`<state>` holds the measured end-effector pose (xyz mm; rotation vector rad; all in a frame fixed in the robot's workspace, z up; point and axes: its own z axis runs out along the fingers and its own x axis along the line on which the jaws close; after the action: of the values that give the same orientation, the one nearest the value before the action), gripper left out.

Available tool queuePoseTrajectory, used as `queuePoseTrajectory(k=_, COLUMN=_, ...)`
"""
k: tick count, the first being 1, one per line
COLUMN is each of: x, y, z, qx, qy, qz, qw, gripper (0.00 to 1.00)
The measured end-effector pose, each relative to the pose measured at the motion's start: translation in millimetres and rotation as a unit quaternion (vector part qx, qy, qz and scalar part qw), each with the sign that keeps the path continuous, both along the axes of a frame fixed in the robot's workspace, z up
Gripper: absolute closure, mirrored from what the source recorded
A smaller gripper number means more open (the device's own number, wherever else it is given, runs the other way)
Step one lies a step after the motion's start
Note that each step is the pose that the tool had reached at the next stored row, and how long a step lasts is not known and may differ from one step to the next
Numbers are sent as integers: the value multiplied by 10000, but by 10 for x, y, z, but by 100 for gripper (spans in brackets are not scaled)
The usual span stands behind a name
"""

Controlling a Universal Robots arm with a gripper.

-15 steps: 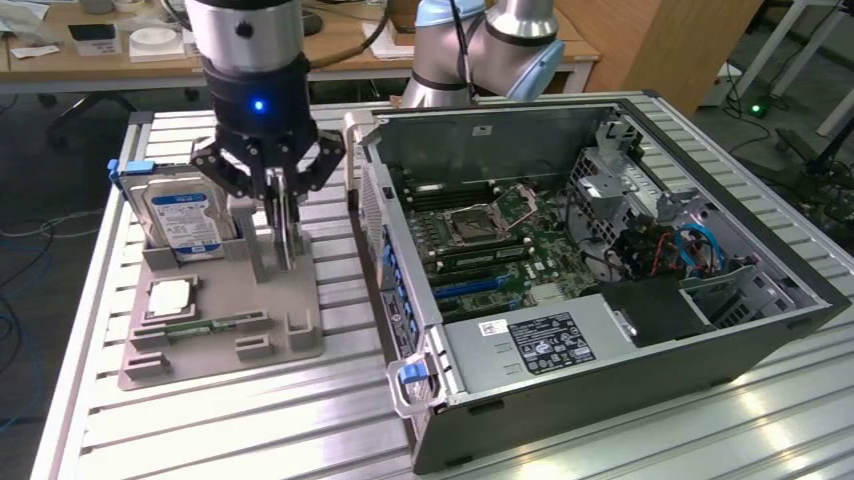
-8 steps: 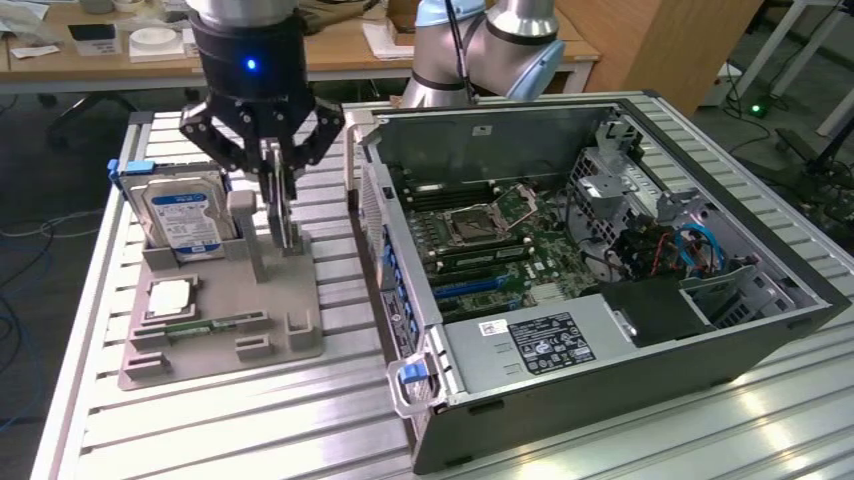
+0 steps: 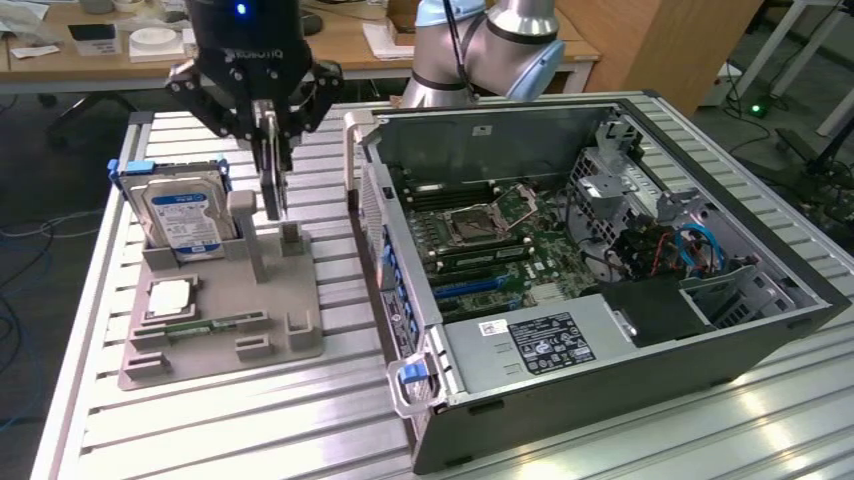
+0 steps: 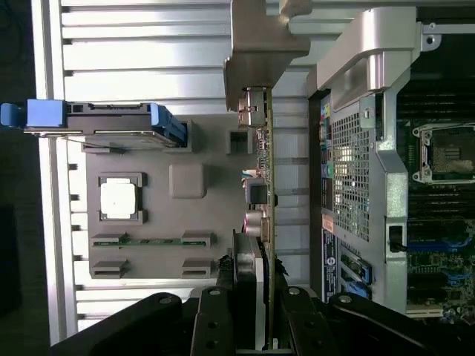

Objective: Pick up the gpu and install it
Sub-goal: 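Pick up the gpu and move the gpu toward the slot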

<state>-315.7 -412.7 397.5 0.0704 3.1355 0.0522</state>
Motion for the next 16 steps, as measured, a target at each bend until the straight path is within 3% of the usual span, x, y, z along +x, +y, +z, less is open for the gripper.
queuePoseTrajectory(k=12, x=0, y=0, z=536, qx=0, qy=1, qz=0, qw=10000, gripper=72)
queuePoseTrajectory(k=16, x=0, y=0, z=577, qx=1, qy=-1, qz=0, qw=10000, gripper=72)
